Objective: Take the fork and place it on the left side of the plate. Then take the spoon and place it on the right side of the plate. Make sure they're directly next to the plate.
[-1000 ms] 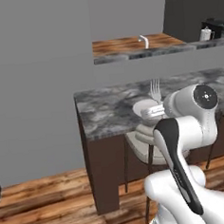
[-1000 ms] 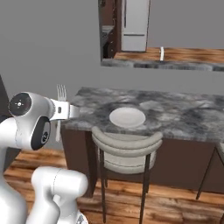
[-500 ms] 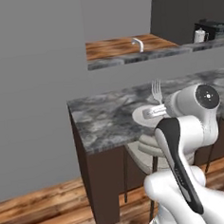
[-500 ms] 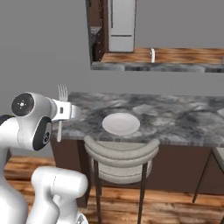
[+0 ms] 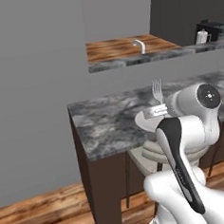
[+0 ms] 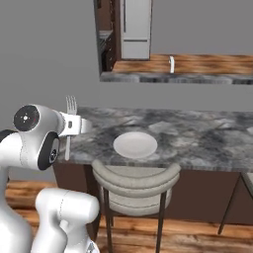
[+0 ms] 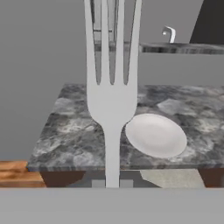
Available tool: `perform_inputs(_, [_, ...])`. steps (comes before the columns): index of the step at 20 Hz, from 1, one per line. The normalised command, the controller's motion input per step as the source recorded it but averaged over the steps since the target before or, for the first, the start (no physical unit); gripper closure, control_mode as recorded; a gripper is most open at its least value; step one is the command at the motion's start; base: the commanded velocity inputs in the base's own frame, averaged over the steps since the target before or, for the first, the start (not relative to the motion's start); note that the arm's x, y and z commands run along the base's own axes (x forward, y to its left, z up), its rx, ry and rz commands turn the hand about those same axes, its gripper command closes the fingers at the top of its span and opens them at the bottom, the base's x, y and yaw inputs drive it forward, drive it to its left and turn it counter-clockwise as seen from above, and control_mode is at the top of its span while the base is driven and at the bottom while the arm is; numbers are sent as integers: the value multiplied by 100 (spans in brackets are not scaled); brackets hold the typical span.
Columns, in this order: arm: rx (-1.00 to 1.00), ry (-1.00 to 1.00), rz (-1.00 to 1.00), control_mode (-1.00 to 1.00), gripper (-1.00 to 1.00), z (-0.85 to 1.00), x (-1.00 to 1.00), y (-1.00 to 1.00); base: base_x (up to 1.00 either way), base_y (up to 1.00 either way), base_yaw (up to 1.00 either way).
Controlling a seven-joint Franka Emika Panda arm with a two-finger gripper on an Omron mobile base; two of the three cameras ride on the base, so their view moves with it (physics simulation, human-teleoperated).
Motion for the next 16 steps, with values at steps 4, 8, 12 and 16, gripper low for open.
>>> perform_inputs(4, [0,0,0,100,100,0,0,0,65,10,0])
perform_inputs(8, [0,0,0,100,100,0,0,0,66,16,0])
perform_inputs(12, [-1,13,0,-100,100,-23,32,9,32,12,0])
perform_inputs(16, [-4,45,0,-100,100,-64,85,30,0,0,0])
